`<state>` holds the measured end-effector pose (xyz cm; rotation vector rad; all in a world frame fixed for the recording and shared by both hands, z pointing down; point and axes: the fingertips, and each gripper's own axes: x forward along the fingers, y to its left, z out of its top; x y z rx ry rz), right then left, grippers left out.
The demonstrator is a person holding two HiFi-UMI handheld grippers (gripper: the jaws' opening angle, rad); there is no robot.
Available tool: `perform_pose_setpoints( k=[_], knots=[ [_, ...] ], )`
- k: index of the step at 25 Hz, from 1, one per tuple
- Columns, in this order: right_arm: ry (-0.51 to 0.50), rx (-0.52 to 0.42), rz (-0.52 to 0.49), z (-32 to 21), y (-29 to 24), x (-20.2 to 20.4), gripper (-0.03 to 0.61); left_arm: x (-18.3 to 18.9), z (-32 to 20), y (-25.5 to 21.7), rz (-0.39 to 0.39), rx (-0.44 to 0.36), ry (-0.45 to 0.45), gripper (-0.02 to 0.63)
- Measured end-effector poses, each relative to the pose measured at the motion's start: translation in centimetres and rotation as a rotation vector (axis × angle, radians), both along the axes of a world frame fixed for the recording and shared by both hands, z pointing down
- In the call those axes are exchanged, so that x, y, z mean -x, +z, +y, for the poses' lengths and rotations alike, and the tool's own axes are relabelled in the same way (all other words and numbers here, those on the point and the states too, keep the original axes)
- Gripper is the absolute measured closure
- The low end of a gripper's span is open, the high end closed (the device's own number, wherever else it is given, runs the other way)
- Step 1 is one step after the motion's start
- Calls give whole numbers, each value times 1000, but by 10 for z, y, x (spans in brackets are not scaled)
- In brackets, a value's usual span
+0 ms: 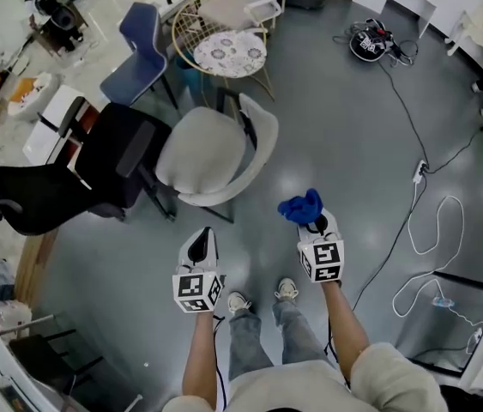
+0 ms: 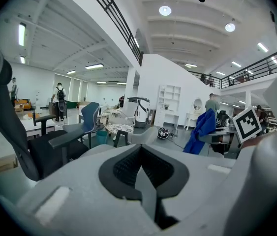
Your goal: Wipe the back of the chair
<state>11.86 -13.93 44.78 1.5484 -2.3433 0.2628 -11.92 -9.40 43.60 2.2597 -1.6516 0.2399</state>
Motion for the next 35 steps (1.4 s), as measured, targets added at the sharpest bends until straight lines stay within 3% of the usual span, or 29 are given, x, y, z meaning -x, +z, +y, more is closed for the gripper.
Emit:
perform_pose_setpoints(
  k=[9, 14, 23, 35],
  knots=[
    [-3, -43, -1, 8, -79, -5, 499, 21, 32, -67, -6, -18, -40, 610],
    [3, -65, 14, 26, -117, -14, 499, 32, 48, -96, -45, -35, -38, 611],
    [15, -84, 27, 44, -143, -18, 499, 64, 65, -130, -71, -77, -64, 610],
    [21, -99, 4, 48, -155, 1, 500, 67, 67, -137, -81, -91, -32, 609]
  ],
)
